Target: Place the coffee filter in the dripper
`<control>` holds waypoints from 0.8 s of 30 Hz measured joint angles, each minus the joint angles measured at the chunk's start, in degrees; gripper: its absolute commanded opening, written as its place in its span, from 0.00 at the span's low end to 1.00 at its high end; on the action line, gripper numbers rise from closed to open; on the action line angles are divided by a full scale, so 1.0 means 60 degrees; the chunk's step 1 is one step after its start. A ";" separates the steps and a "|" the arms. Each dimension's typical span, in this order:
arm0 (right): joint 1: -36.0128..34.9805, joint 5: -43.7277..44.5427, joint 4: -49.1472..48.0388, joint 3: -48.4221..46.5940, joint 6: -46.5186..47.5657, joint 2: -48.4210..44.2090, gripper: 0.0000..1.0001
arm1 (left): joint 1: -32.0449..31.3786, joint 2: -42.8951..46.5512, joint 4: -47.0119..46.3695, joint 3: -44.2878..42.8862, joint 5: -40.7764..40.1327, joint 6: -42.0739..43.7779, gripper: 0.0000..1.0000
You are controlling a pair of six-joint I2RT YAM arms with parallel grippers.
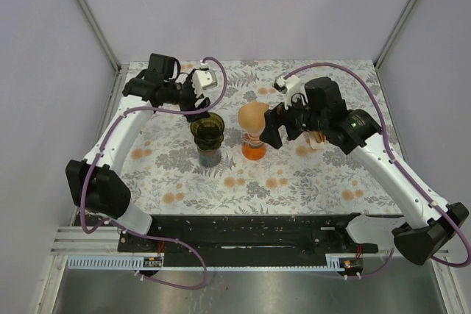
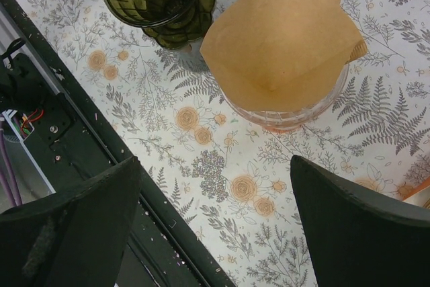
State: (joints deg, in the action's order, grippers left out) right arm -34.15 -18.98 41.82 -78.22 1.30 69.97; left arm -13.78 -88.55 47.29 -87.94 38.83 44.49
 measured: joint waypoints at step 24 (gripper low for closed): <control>0.0000 0.0080 0.0004 0.0044 0.0102 -0.0117 0.99 | -0.0390 0.0047 0.0149 0.1016 -0.1424 0.0605 0.51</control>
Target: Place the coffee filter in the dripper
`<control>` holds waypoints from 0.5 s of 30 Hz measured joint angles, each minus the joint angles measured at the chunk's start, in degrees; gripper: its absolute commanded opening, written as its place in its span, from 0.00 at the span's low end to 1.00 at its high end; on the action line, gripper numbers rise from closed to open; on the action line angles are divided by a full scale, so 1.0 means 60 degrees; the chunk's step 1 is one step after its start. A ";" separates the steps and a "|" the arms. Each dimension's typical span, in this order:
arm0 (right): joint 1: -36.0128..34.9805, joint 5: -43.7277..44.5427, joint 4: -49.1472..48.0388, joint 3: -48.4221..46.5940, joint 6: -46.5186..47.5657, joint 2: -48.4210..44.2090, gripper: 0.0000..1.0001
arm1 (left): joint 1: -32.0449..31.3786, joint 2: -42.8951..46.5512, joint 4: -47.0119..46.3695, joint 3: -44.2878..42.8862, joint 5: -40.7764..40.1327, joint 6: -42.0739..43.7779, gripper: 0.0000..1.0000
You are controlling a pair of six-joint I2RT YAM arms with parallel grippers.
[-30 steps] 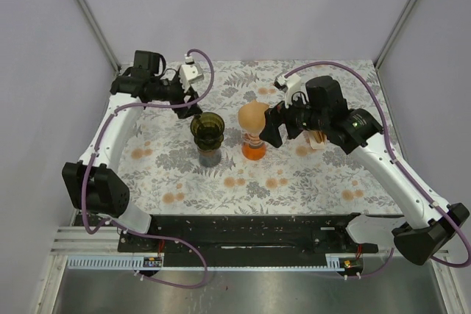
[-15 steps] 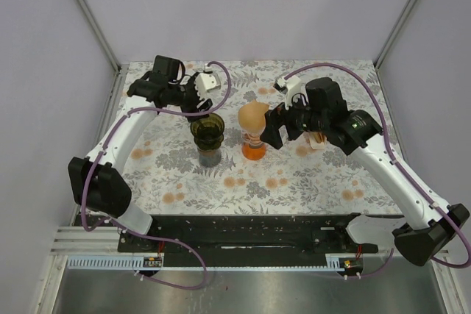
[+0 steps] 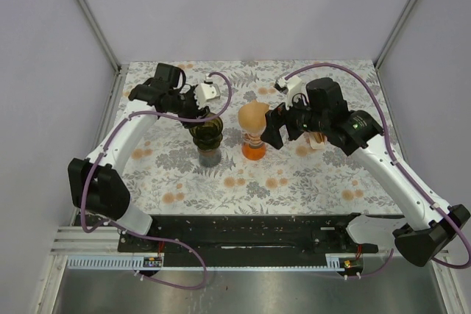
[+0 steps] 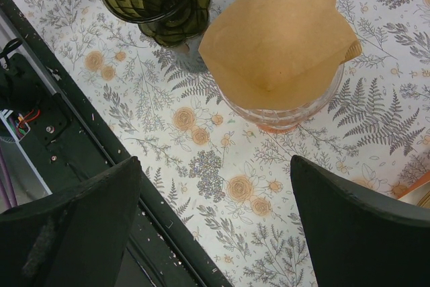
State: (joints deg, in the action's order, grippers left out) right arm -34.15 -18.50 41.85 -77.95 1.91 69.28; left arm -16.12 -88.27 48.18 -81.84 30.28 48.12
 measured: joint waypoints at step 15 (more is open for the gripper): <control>0.0000 0.0164 0.0007 0.0069 0.0000 -0.0091 0.99 | 0.0189 0.0346 0.0149 0.0025 -0.0430 0.0058 0.51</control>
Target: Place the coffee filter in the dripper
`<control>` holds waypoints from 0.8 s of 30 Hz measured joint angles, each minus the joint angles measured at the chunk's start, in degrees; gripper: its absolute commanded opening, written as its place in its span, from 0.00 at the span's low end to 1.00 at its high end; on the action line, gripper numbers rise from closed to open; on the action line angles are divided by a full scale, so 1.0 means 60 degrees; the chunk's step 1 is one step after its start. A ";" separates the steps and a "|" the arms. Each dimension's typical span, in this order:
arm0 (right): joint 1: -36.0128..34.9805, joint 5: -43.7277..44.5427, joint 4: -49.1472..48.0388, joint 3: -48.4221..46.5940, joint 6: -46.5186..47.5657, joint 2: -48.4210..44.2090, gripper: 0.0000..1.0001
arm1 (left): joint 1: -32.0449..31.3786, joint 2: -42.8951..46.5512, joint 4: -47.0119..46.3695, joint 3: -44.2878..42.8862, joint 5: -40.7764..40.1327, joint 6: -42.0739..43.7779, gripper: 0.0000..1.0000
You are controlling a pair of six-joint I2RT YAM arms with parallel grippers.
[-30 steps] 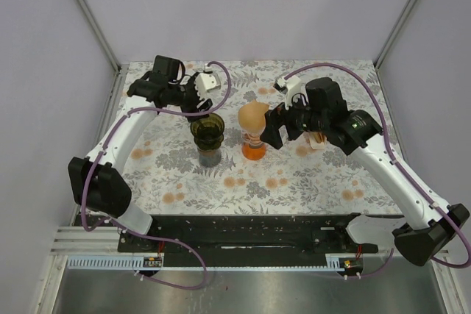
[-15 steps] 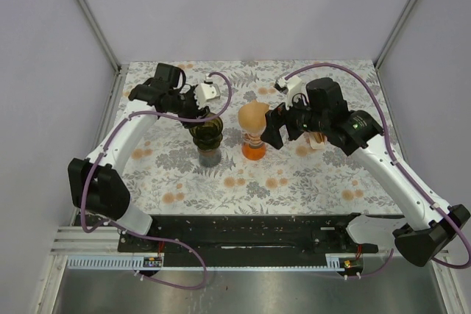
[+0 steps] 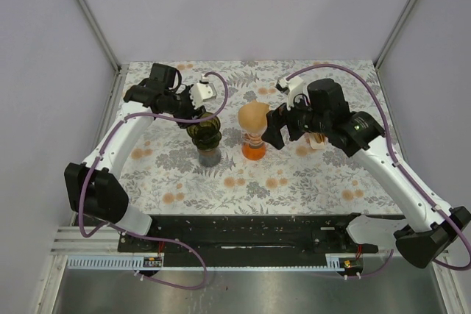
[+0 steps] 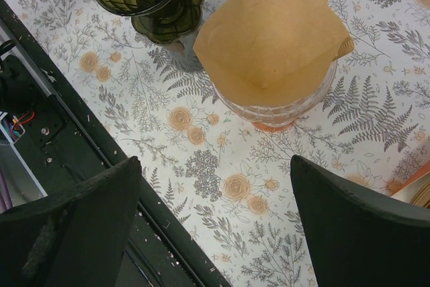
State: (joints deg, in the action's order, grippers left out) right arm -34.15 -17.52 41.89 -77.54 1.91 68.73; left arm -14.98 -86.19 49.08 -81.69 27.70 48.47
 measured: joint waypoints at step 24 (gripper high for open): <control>0.0000 0.0080 0.0000 0.0087 0.0040 -0.0127 1.00 | 0.0284 0.0219 0.0393 0.0113 -0.0233 0.0131 0.35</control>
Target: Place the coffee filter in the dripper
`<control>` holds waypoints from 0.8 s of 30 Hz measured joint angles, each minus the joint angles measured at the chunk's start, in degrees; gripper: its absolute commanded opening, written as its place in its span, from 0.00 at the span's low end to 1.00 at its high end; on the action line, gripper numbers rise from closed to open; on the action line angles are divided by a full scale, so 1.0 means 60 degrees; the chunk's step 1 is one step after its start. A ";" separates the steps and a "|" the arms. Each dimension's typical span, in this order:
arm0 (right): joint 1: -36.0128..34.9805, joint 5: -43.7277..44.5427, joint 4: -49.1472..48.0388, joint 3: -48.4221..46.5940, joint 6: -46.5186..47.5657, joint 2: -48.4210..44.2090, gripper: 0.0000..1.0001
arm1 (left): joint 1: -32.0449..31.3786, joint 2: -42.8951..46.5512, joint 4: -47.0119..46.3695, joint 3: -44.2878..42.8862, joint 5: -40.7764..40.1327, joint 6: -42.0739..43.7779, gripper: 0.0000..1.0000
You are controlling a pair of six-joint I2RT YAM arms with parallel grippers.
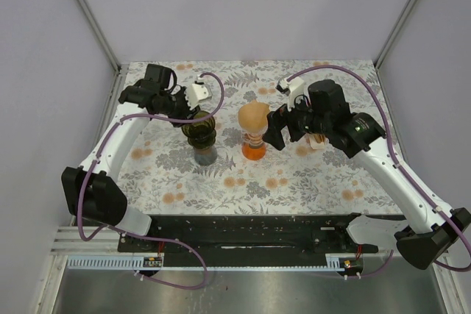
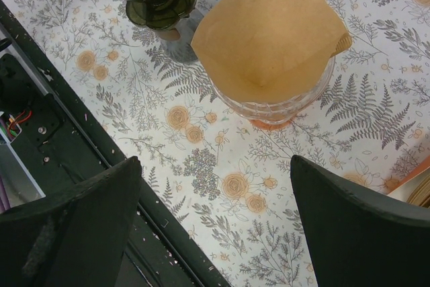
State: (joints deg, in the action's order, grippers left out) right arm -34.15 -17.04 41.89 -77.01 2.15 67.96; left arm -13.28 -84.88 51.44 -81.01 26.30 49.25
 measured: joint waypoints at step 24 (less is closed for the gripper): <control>0.0000 0.0007 0.0000 0.0036 0.0004 -0.0011 1.00 | 0.0270 -0.0408 0.1104 -0.0980 0.0066 -0.0339 0.04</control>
State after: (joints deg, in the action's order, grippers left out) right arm -34.15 -16.99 41.89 -76.79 2.17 67.90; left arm -11.66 -87.33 58.06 -86.89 26.70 47.22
